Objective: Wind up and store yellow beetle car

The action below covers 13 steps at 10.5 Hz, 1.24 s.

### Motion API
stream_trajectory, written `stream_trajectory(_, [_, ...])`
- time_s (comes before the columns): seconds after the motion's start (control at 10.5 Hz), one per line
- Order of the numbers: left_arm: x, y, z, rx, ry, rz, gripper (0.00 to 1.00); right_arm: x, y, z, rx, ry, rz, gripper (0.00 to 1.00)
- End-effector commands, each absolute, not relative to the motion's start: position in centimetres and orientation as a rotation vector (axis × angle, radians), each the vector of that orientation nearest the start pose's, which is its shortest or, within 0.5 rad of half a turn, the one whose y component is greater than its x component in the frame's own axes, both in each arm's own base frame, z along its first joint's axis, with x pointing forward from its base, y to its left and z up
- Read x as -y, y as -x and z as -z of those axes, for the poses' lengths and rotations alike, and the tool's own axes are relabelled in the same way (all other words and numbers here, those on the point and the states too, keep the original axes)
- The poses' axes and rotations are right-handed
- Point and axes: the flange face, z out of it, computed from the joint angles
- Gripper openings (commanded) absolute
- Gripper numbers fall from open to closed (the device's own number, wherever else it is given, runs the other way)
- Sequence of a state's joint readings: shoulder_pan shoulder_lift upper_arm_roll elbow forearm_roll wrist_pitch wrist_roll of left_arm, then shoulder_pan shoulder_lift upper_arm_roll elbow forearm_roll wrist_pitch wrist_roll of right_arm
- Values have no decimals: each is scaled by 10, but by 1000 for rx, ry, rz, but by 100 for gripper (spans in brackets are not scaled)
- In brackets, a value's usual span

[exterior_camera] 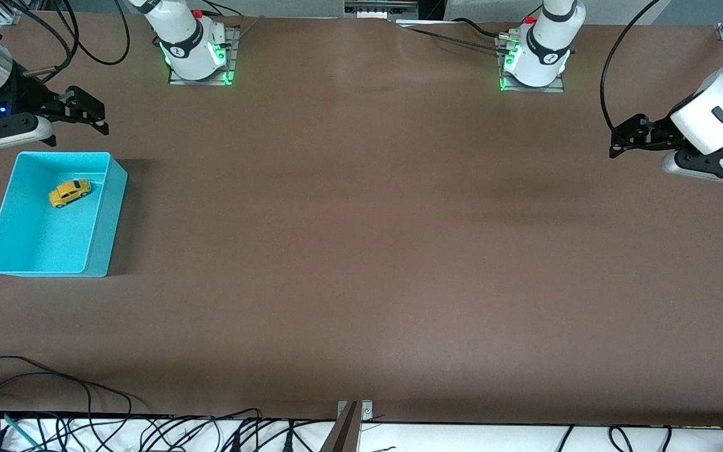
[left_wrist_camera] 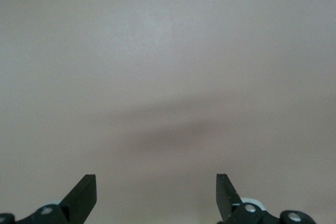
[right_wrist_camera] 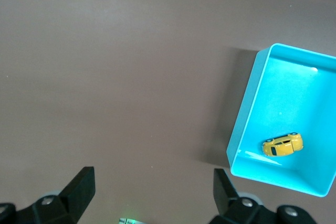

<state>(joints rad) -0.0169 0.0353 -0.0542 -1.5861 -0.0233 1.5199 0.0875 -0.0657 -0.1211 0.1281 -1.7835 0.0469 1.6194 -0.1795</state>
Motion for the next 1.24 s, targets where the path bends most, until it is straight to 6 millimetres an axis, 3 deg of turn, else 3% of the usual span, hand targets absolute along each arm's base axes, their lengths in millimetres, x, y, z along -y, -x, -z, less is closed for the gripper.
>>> stream_trajectory(0.0, [46,-560,-600,-249,3166,-161,100,-56,-507,-594,320,3141,-45,100])
stream_trajectory(0.38, [46,-560,-600,-247,3166,-161,100,-63,-525,-602,337,3135,-20,100])
stream_trajectory(0.57, [46,-560,-600,-249,3166,-161,100,-60,-531,-594,328,3133,-41,100])
stream_trajectory(1.15, [47,-560,-600,-252,3166,-161,100,-60,-533,-593,319,3127,-49,100])
